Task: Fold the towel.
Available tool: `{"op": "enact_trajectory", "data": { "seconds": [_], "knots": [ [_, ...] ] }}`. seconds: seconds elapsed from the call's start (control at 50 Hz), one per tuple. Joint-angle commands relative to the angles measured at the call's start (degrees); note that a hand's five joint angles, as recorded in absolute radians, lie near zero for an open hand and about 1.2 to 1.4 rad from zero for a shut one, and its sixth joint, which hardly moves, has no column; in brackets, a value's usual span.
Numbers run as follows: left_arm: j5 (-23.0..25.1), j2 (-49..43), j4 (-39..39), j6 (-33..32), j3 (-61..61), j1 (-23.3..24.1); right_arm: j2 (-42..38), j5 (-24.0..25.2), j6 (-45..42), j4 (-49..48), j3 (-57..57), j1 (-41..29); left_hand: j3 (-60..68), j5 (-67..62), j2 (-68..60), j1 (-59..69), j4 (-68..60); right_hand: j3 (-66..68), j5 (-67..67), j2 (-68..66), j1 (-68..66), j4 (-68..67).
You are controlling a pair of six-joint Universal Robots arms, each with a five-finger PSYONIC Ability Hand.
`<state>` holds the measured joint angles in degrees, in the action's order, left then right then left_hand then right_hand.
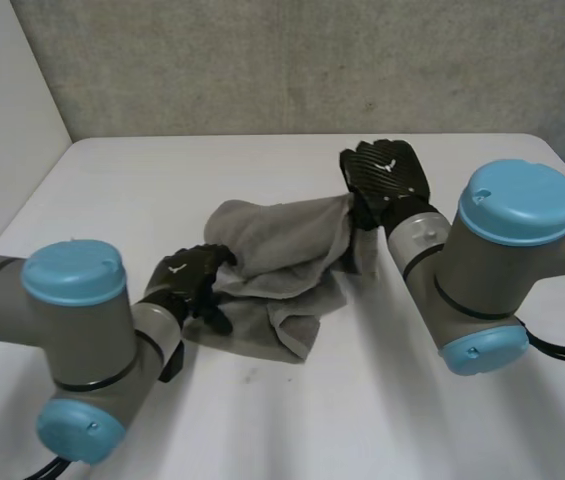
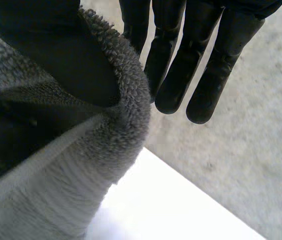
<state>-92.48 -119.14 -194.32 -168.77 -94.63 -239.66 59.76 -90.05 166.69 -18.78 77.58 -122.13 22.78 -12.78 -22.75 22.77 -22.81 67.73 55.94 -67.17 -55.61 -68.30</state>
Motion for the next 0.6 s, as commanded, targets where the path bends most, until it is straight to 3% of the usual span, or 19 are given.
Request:
{"op": "enact_trajectory", "data": {
  "seconds": [0.02, 0.1, 0.14, 0.16, 0.2, 0.32, 0.42, 0.44, 0.48, 0.52, 0.6],
  "knots": [
    [-0.16, -5.65, -0.09, -0.69, 5.59, 1.57, 0.18, 0.14, 0.21, 0.06, 2.84, 2.77, 8.6, -8.6, -8.64, 8.61, -8.57, 12.27, 14.06, -12.83, -24.39, -11.69],
    [-0.16, -8.3, -0.09, -0.69, 8.32, 1.57, 0.98, 0.41, 0.3, 0.06, 3.63, 3.39, 16.87, -16.87, -16.9, 16.88, -16.84, 12.27, 14.06, -12.83, -24.39, -11.69],
    [-0.07, -10.66, -0.35, -0.77, 11.3, 1.57, 2.03, 0.67, -0.05, 0.06, 3.81, 3.82, 35.08, -35.08, -35.12, 35.09, -35.05, 12.27, 14.06, -12.83, -24.39, -11.69],
    [-0.07, -10.67, -0.35, -0.78, 11.31, 1.57, 2.03, 0.67, -0.05, 0.06, 3.81, 3.83, 35.2, -35.2, -35.24, 35.21, -35.17, 12.27, 14.06, -12.83, -24.39, -11.69],
    [-0.07, -13.38, -0.53, -1.47, 14.72, 1.57, 2.29, 0.93, -0.4, 0.06, 2.94, 4.26, 54.61, -54.61, -54.65, 54.62, -54.58, 12.27, 14.06, -12.83, -24.39, -11.69],
    [-0.07, -16.47, -0.53, -7.37, 19.84, 1.39, 1.5, 1.11, -4.44, -0.64, 0.12, 4.97, 57.22, -57.22, -57.25, 57.23, -57.19, 12.27, 14.06, -12.83, -24.39, -11.69],
    [0.28, -16.39, -3.15, -21.57, 32.01, 0.26, -1.48, 1.81, -15.67, -4.4, -10.22, 5.49, 57.22, -57.22, -57.25, 57.23, -57.19, 12.27, 14.06, -12.83, -24.39, -11.69],
    [0.28, -16.38, -3.17, -21.6, 32.05, 0.25, -1.48, 1.81, -15.69, -4.42, -10.25, 5.5, 57.22, -57.22, -57.25, 57.23, -57.19, 12.27, 14.06, -12.83, -24.39, -11.69],
    [0.37, -15.77, -4.57, -24.68, 36.45, -0.8, -2.01, 2.69, -18.15, -7.41, -13.68, 5.58, 57.22, -57.22, -57.25, 57.23, -57.19, 12.27, 14.06, -12.83, -24.39, -11.69],
    [0.46, -13.15, -8.07, -29.06, 45.72, -2.56, -2.36, 4.97, -21.65, -16.59, -18.23, 5.58, 57.22, -57.22, -57.25, 57.23, -57.19, 12.27, 14.06, -12.83, -24.39, -11.69],
    [0.54, -10.58, -13.27, -31.19, 52.36, -3.18, -1.49, 7.09, -22.72, -27.89, -19.48, 5.67, 57.22, -57.22, -57.25, 57.23, -57.19, 12.27, 14.06, -12.83, -24.39, -11.69]
  ]
}}
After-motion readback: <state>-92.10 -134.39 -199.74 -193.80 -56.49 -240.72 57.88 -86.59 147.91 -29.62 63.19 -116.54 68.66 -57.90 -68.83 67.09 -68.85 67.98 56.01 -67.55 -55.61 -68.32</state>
